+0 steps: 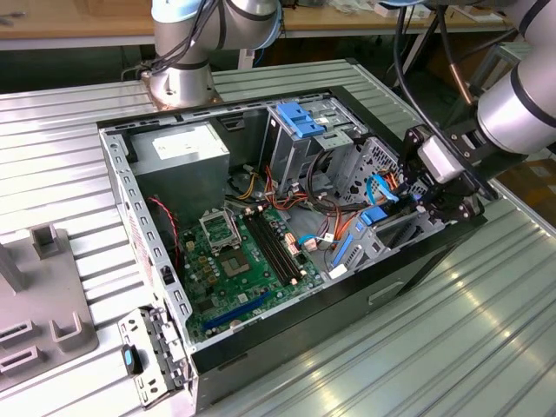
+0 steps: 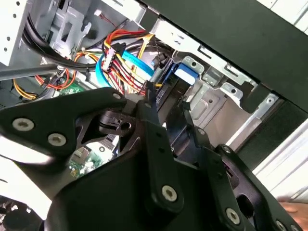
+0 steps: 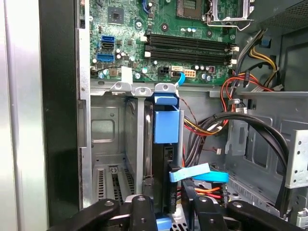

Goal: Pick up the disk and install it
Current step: 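Insert the second disk wire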

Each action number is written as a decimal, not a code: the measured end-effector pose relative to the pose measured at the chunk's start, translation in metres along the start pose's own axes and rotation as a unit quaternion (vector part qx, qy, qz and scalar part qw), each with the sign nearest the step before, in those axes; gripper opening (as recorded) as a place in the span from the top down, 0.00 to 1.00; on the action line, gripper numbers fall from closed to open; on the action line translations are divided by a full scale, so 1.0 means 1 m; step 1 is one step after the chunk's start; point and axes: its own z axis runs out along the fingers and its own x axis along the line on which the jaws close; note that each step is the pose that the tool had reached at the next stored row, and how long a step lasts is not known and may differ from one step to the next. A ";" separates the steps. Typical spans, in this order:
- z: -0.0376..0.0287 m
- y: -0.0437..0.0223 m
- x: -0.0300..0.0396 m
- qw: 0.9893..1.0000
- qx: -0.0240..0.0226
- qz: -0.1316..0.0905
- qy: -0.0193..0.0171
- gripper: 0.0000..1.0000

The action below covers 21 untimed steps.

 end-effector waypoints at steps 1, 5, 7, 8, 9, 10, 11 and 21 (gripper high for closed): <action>-0.0013 -0.0002 -0.0023 1.000 0.000 0.000 0.000 0.64; -0.0110 -0.0011 -0.0065 1.000 0.000 0.000 0.000 0.64; -0.0144 -0.0014 -0.0079 1.000 0.000 0.000 0.000 0.64; -0.0147 -0.0015 -0.0082 1.000 0.000 0.000 0.000 0.64; -0.0152 -0.0016 -0.0087 1.000 0.000 0.000 0.000 0.64; -0.0164 -0.0017 -0.0097 1.000 0.000 0.000 -0.001 0.64; -0.0169 -0.0018 -0.0108 1.000 0.000 0.001 -0.002 0.64; -0.0131 -0.0023 -0.0430 1.000 -0.001 -0.003 0.031 0.64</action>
